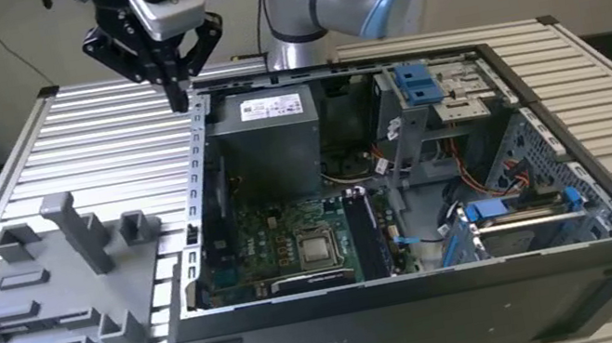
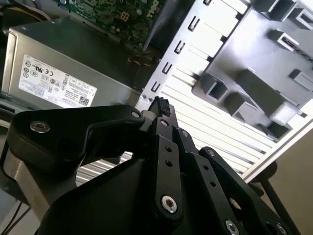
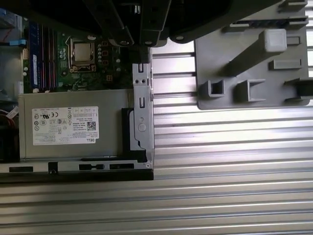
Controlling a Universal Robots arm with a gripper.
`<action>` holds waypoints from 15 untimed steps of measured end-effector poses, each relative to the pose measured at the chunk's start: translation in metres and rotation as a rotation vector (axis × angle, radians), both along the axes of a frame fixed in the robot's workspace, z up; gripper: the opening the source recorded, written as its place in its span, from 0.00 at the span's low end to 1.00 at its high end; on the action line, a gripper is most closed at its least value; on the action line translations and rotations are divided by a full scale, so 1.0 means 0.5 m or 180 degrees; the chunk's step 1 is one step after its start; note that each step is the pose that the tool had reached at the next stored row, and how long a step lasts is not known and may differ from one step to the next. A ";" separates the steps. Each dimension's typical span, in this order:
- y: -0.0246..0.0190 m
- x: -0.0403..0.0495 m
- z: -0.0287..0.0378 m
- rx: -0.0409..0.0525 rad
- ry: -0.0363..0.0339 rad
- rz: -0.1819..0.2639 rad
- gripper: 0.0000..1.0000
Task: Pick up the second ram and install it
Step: 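Reach for the second ram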
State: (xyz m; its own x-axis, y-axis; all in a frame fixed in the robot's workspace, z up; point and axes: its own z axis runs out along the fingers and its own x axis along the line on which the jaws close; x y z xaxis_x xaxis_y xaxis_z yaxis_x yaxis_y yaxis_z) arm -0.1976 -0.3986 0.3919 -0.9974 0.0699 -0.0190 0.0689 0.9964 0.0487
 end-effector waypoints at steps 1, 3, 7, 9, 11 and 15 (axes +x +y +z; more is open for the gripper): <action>0.0000 -0.002 0.000 0.0000 0.0000 0.0000 0.11; 0.0000 -0.007 0.000 0.0000 0.0000 0.0000 0.11; 0.0000 -0.017 0.000 0.0000 0.0000 0.0000 0.11; 0.0000 -0.021 0.000 0.0000 0.0000 0.0000 0.11; 0.0000 -0.024 0.000 0.0000 0.0000 0.0000 0.11; 0.0001 -0.028 0.000 0.0000 0.0000 0.0004 0.11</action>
